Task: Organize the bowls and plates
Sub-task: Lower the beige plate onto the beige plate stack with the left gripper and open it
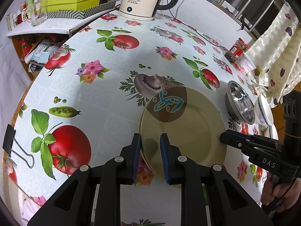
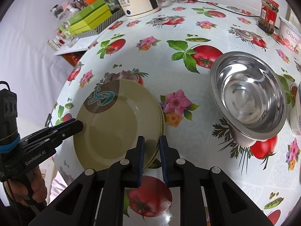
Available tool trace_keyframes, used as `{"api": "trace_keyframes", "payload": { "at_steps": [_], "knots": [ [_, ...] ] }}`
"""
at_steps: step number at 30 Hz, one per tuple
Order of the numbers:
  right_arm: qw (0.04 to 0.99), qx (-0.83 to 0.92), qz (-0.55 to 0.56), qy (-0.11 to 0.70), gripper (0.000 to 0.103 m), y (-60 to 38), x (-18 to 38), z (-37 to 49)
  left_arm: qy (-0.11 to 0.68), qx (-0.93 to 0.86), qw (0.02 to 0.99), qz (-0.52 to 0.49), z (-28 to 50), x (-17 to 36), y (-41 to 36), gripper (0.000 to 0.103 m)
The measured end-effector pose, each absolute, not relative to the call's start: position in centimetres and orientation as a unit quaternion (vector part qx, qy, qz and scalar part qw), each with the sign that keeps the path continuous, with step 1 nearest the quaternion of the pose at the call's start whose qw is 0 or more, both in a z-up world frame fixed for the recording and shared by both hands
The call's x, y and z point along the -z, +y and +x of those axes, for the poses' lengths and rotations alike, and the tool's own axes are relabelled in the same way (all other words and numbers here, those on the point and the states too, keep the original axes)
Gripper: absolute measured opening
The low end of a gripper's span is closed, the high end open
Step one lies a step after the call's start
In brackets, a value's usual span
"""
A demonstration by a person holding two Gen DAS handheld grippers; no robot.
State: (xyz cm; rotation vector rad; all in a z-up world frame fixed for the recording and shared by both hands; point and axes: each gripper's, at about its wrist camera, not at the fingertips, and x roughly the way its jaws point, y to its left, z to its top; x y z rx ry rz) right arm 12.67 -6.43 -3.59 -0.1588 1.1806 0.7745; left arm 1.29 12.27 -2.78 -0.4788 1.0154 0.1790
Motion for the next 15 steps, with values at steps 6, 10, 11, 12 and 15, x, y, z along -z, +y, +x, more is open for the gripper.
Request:
{"api": "trace_keyframes", "payload": {
  "at_steps": [6, 10, 11, 12, 15],
  "knots": [
    [0.757, -0.362, -0.06, 0.541, 0.016, -7.2, 3.3, 12.7, 0.466, -0.098, 0.851, -0.223, 0.9, 1.9, 12.7, 0.021],
    [0.76, -0.361, -0.051, 0.538, 0.016, -8.2, 3.0, 12.7, 0.455, -0.103, 0.858, -0.217, 0.8, 1.0, 12.7, 0.021],
    [0.761, -0.363, -0.049, 0.536, 0.017, -8.4, 2.9, 12.6, 0.453, -0.102, 0.859, -0.216, 0.9, 0.8, 12.7, 0.021],
    [0.761, -0.365, -0.047, 0.535, 0.017, -8.6, 2.7, 12.6, 0.452, -0.1, 0.86, -0.215, 0.9, 0.6, 12.5, 0.021],
    [0.764, -0.371, -0.035, 0.527, 0.019, -9.4, 2.1, 12.3, 0.448, -0.089, 0.865, -0.207, 1.1, 0.0, 11.8, 0.021]
  ]
}}
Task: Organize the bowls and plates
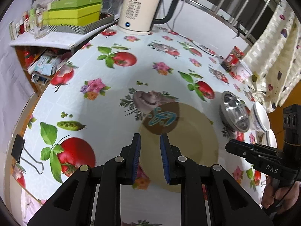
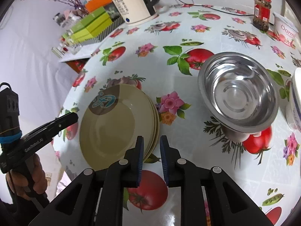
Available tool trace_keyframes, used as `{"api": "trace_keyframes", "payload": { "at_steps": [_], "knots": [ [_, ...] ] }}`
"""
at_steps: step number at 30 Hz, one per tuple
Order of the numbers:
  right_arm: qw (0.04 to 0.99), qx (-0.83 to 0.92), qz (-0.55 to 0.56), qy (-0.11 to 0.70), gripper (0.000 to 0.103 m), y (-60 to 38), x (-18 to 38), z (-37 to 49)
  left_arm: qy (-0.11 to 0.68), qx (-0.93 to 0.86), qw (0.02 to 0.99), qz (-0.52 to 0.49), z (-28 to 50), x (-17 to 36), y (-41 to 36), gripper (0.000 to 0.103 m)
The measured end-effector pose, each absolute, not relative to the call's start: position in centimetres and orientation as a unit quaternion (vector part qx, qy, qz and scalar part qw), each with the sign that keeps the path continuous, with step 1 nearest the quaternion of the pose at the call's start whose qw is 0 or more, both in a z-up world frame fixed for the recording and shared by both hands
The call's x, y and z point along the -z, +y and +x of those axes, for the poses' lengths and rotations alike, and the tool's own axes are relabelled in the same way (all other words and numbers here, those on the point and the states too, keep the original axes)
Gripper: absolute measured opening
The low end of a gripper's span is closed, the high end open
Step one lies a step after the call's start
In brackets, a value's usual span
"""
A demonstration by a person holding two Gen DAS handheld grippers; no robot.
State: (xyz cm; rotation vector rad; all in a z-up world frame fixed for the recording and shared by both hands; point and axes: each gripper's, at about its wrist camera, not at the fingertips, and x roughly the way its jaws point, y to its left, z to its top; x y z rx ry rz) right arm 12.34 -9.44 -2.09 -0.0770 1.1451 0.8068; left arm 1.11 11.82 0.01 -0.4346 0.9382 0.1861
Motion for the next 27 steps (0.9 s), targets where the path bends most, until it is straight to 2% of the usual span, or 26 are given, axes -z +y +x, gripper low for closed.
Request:
{"api": "trace_keyframes", "payload": {
  "at_steps": [3, 6, 27],
  "knots": [
    [0.769, -0.375, -0.026, 0.517, 0.024, -10.3, 1.5, 12.0, 0.445, -0.077, 0.869, -0.199, 1.4, -0.4, 10.9, 0.021],
    [0.777, -0.376, -0.021, 0.504, 0.035, -11.3, 0.9, 11.8, 0.447, -0.066, 0.871, -0.193, 1.7, -0.5, 10.2, 0.021],
    [0.815, -0.298, 0.023, 0.496, 0.036, -18.0, 0.5, 14.9, 0.462, 0.008, 0.876, -0.142, 5.0, -0.6, 3.9, 0.021]
  ]
}}
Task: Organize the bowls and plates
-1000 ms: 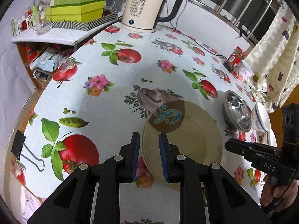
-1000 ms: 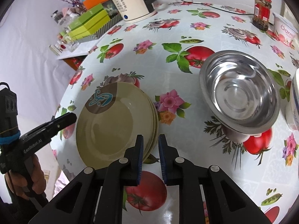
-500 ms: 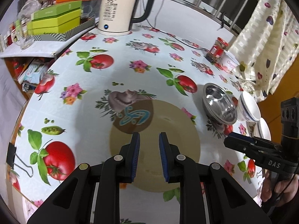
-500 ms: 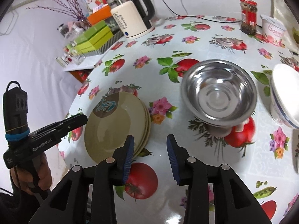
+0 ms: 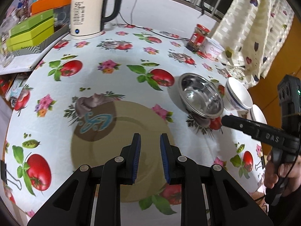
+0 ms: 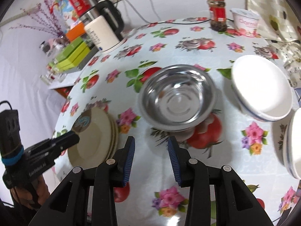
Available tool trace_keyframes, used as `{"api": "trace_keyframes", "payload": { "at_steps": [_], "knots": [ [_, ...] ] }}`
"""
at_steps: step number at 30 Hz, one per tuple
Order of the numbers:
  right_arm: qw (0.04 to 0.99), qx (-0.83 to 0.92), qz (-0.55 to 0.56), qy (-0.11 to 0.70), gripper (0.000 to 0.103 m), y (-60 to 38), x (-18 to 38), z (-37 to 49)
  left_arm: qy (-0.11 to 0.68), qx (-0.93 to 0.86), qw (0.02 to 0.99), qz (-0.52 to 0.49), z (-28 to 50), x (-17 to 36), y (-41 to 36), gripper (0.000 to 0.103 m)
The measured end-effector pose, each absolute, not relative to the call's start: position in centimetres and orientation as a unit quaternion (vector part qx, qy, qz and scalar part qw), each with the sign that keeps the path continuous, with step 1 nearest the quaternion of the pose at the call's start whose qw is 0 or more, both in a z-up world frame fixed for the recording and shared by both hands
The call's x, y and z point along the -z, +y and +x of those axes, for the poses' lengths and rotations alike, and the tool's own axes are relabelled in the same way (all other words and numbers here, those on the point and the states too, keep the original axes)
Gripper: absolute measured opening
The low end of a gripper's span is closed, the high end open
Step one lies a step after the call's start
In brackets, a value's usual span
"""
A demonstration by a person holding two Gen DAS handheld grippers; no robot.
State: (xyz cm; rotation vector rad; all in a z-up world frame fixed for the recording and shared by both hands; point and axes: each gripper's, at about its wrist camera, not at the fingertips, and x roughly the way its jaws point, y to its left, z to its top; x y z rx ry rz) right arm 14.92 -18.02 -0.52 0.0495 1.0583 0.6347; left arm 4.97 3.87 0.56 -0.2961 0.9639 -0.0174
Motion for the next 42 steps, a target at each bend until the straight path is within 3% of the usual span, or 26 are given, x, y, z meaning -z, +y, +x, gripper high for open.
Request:
{"api": "trace_keyframes", "payload": {
  "at_steps": [18, 29, 42],
  "knots": [
    [0.811, -0.235, 0.086, 0.53, 0.034, -20.6, 3.3, 20.2, 0.474, 0.042, 0.871, -0.123, 7.4, -0.2, 1.3, 0.021],
    [0.8, -0.244, 0.119, 0.535, 0.013, -21.6, 3.7, 21.0, 0.477, 0.048, 0.87, -0.116, 7.8, -0.2, 0.4, 0.021],
    [0.785, -0.242, 0.137, 0.554, 0.011, -25.3, 4.0, 17.3, 0.475, 0.06, 0.872, -0.103, 7.3, -0.7, -1.0, 0.021]
  ]
}}
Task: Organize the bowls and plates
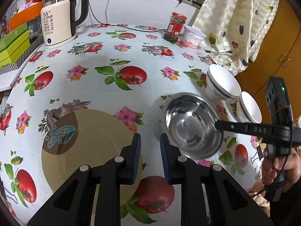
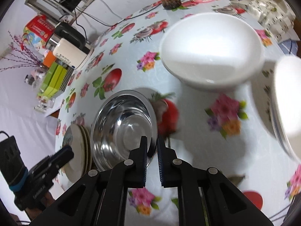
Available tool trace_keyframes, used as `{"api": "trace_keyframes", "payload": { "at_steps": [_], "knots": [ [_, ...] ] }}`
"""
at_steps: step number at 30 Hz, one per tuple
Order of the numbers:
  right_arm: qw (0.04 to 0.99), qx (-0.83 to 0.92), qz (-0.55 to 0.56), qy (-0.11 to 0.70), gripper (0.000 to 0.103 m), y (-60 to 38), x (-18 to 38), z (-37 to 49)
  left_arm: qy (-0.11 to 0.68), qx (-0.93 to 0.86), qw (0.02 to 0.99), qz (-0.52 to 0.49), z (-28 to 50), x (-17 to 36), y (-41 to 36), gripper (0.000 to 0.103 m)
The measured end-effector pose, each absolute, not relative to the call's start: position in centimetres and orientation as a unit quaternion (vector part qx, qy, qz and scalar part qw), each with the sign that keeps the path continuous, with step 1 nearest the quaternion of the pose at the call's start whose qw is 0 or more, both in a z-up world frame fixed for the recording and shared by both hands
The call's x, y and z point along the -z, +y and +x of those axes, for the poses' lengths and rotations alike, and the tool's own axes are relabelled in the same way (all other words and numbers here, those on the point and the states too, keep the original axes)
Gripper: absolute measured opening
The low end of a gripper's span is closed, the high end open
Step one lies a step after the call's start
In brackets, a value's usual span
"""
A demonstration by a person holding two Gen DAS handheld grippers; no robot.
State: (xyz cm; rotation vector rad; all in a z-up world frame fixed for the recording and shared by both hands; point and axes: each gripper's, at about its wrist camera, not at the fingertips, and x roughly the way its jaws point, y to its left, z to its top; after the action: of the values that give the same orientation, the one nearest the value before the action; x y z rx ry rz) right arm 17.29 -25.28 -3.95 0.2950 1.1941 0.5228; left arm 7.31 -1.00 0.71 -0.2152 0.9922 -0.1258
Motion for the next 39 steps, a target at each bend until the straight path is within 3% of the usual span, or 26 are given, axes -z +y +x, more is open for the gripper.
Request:
{"api": "trace_keyframes", "payload": {
  "at_steps": [12, 17, 39],
  "knots": [
    [0.793, -0.223, 0.119, 0.554, 0.012, -27.9, 3.8, 14.7, 0.476, 0.078, 0.872, -0.088, 7.6, -1.2, -2.7, 0.021],
    [0.8, -0.221, 0.111, 0.546, 0.023, -28.4, 3.5, 14.4, 0.478, 0.085, 0.871, -0.08, 8.1, -1.3, -3.5, 0.021],
    [0.831, -0.233, 0.096, 0.496, 0.023, -29.4, 0.5, 15.2, 0.467, 0.107, 0.876, -0.058, 11.0, -2.7, -5.9, 0.021]
  ]
}}
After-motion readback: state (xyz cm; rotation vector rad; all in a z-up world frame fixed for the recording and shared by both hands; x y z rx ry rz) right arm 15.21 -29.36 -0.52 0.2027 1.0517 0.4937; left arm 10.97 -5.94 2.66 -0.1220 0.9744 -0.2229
